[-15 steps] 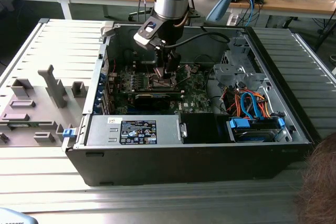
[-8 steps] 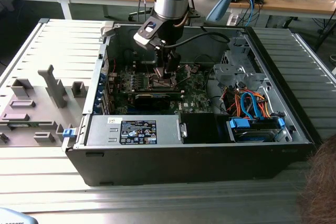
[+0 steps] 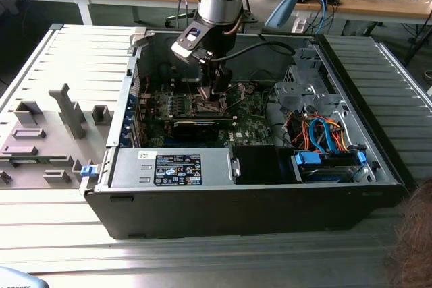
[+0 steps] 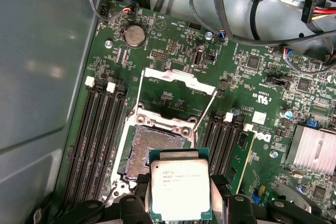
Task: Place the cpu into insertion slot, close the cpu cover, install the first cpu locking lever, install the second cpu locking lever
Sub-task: 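Place the cpu into insertion slot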
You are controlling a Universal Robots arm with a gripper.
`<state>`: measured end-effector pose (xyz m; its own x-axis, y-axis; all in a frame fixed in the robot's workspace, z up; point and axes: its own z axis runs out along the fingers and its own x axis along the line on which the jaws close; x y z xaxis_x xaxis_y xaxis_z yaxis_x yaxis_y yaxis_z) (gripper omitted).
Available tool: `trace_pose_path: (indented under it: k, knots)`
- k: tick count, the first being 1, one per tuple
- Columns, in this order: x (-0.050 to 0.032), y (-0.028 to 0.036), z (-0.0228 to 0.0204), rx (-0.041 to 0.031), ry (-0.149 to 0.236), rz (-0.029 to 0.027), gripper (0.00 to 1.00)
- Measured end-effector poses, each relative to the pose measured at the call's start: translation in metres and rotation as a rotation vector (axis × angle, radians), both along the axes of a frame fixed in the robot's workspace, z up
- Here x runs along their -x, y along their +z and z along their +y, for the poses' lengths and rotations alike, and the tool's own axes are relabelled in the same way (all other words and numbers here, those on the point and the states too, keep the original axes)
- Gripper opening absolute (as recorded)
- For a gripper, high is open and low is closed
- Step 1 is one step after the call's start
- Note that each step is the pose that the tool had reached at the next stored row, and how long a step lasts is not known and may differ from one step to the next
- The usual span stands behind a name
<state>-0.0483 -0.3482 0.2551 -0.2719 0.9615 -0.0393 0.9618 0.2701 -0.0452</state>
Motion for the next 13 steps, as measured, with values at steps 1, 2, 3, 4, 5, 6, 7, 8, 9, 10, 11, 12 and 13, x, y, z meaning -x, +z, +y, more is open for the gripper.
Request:
trace_pose_path:
  k: [1, 2, 3, 4, 5, 6, 7, 8, 9, 10, 11, 12, 13]
  knots:
    - [0.0, 0.0, 0.0, 0.0001, -0.001, 0.0, 0.55]
    - [0.0, 0.0, 0.0, 0.0, -0.001, 0.0, 0.55]
    - [0.0, 0.0, 0.0, 0.0, -0.002, 0.0, 0.55]
    - [0.0, 0.0, 0.0, 0.0, -0.003, 0.0, 0.55]
    - [0.0, 0.0, 0.0, 0.0001, -0.004, 0.0, 0.55]
    - [0.0, 0.0, 0.0, 0.0, -0.004, 0.0, 0.55]
    - [0.0, 0.0, 0.0, 0.0, -0.004, 0.0, 0.55]
    - [0.0, 0.0, 0.0, 0.0, -0.005, 0.0, 0.55]
    - [0.0, 0.0, 0.0, 0.0, -0.005, 0.0, 0.55]
    - [0.0, 0.0, 0.0, 0.0, -0.006, 0.0, 0.55]
    - [0.0, 0.0, 0.0, 0.0, -0.006, 0.0, 0.55]
    - [0.0, 0.0, 0.0, 0.0, -0.007, 0.0, 0.55]
    - [0.0, 0.0, 0.0, 0.0, -0.007, 0.0, 0.55]
